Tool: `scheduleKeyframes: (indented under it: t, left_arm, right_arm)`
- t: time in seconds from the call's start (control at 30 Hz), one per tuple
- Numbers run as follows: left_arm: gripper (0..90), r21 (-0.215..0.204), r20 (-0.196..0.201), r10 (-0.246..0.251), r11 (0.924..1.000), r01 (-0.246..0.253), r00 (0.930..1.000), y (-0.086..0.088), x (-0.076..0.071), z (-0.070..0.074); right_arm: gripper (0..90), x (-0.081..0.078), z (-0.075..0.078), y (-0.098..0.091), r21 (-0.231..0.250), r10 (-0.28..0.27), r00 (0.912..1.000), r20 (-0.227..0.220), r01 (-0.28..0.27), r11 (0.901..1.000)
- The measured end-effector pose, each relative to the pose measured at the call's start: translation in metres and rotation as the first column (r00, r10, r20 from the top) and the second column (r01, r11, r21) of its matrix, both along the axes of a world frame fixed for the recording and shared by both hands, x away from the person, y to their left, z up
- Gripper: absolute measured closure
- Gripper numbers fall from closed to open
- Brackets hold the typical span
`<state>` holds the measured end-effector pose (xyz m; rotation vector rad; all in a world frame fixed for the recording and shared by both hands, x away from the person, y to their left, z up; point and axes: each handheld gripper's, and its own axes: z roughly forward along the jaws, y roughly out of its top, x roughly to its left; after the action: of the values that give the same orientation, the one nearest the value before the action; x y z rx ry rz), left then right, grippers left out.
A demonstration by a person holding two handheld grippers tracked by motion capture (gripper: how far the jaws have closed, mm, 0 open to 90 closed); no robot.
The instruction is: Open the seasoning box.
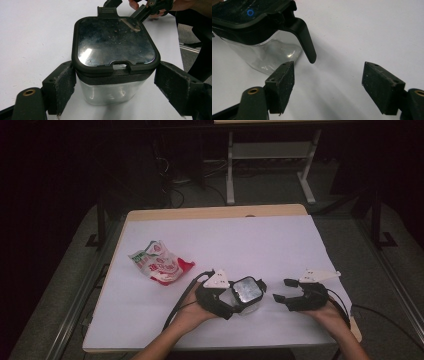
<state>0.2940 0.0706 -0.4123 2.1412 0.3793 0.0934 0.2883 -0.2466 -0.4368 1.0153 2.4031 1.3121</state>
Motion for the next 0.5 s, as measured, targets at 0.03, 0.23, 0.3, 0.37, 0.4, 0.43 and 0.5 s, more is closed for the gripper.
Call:
scheduleKeyframes:
  t: [0.03, 0.23, 0.3, 0.37, 0.4, 0.43, 0.5]
  left_arm:
    - [17.7, 0.003, 0.001, -0.001, 1.0000, 0.001, 1.0000, 0.0000, 0.0001, 0.0003]
    - [17.8, 0.008, 0.004, 0.009, 0.9999, -0.009, 0.9999, -0.0003, -0.0013, 0.0011]
    - [17.8, 0.009, 0.004, 0.011, 0.9999, -0.011, 0.9999, -0.0005, -0.0016, 0.0013]
    - [17.8, 0.010, 0.005, 0.012, 0.9999, -0.012, 0.9999, -0.0005, -0.0017, 0.0013]
    - [17.8, 0.010, 0.005, 0.013, 0.9999, -0.013, 0.9999, -0.0006, -0.0019, 0.0013]
    - [17.8, 0.010, 0.004, 0.013, 0.9999, -0.013, 0.9999, -0.0006, -0.0018, 0.0014]
    - [17.8, 0.010, 0.004, 0.013, 0.9999, -0.013, 0.9999, -0.0006, -0.0018, 0.0015]
  right_arm:
    - [25.7, 0.0000, -0.0003, 0.0000, 0.002, 0.001, 1.0000, 0.001, -0.001, 1.0000]
    - [25.7, -0.0001, -0.0012, -0.0008, 0.000, 0.000, 1.0000, 0.001, 0.000, 1.0000]
    - [25.7, 0.0001, -0.0013, -0.0007, -0.001, 0.000, 1.0000, 0.001, 0.000, 1.0000]
    - [25.7, 0.0001, -0.0013, -0.0004, -0.002, -0.001, 1.0000, 0.001, 0.001, 1.0000]
    - [25.7, 0.0002, -0.0013, -0.0003, 0.000, -0.001, 1.0000, 0.001, 0.001, 1.0000]
    - [25.7, 0.0002, -0.0015, -0.0002, -0.002, 0.000, 1.0000, 0.001, 0.000, 1.0000]
    - [25.7, 0.0001, -0.0016, 0.0000, -0.003, 0.000, 1.0000, 0.000, 0.000, 1.0000]
